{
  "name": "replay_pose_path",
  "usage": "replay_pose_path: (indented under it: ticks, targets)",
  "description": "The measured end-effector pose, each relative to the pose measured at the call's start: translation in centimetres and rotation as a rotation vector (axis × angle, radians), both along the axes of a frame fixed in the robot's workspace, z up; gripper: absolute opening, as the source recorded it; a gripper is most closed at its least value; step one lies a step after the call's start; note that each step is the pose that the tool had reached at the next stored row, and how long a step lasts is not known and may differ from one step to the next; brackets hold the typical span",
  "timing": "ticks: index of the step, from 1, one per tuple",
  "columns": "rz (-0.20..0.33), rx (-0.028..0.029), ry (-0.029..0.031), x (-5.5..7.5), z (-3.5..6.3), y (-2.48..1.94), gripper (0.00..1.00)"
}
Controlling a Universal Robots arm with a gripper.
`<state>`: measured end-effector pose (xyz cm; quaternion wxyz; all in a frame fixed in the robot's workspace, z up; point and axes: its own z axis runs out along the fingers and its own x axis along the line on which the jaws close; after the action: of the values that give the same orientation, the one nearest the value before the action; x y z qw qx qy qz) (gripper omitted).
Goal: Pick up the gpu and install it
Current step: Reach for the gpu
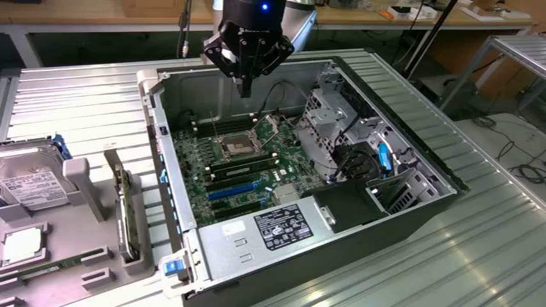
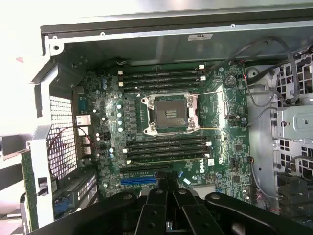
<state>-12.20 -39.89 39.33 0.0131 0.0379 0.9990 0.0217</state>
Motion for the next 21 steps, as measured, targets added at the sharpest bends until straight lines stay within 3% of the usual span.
replay_pose_path:
  ticks: [10, 21]
  targets:
    - [0.0, -0.0001, 0.0001, -0.6, 0.0, -0.01, 0.11]
    - [0.0, 0.0, 0.0, -3.0, 0.0, 0.0, 0.11]
